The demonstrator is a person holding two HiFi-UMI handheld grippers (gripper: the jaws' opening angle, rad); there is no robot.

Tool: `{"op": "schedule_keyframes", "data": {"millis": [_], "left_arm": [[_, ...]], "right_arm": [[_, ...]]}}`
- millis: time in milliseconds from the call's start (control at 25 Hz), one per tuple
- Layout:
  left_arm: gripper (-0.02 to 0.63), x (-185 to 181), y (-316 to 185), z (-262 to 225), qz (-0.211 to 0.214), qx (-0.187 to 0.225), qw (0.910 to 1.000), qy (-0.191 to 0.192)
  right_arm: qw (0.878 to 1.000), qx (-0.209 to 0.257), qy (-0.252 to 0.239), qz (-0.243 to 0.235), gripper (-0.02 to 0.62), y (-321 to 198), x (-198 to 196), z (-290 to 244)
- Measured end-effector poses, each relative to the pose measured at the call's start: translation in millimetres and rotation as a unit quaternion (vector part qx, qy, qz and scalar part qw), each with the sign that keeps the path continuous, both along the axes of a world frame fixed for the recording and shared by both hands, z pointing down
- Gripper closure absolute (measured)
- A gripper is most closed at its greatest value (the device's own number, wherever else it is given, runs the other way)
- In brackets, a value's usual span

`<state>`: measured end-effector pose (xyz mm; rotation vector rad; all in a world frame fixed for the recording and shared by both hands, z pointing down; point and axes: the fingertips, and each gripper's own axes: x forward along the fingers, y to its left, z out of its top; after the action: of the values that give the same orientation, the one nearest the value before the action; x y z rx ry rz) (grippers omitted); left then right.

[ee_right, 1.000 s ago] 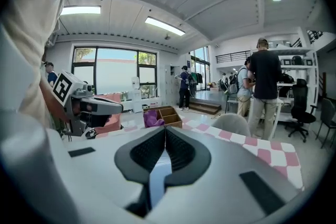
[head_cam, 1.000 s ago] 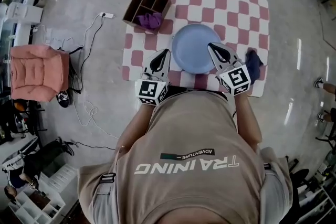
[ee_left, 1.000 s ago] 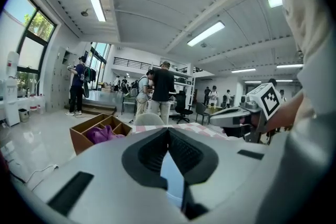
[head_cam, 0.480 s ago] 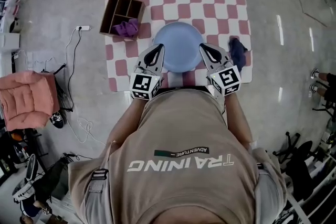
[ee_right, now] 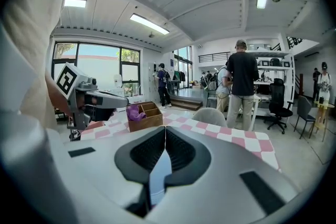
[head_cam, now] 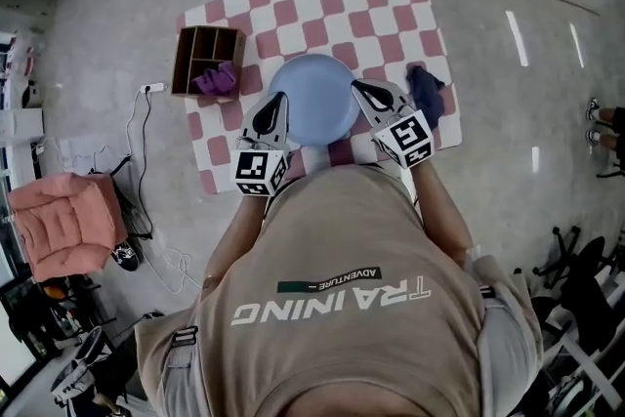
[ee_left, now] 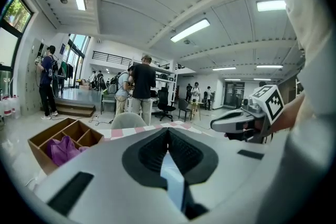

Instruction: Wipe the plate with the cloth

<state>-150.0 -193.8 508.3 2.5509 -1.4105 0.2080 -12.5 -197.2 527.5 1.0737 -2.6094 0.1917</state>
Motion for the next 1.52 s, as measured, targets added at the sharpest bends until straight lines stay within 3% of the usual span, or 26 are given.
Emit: {"op": "schedule_keyframes", "data": {"millis": [400, 880, 1120, 1320, 1520], "left_arm": [[0.591, 29, -8, 6, 0.027, -0.006, 0.9995, -0.014], [0.591, 56, -5, 16, 0.058, -0.008, 0.9968, -0.055], [0.591, 58, -6, 9, 0.048, -0.004, 0.9975, -0.052], [0.591, 57, 2, 13, 0.048, 0.004, 0.9955, -0.081], [0.591, 45, 9, 18, 0.024, -0.011, 0.997, -0.072]], "right_arm": [[0.996, -0.011, 0.021, 0.086, 0.577, 2, 95, 17], [0.976, -0.047, 0.058, 0.203, 0.577, 8, 230, 51], [0.975, -0.058, 0.058, 0.208, 0.577, 8, 242, 60], [0.977, -0.072, 0.067, 0.188, 0.577, 7, 235, 76], [0.978, -0.087, 0.065, 0.179, 0.577, 6, 231, 90]]}}
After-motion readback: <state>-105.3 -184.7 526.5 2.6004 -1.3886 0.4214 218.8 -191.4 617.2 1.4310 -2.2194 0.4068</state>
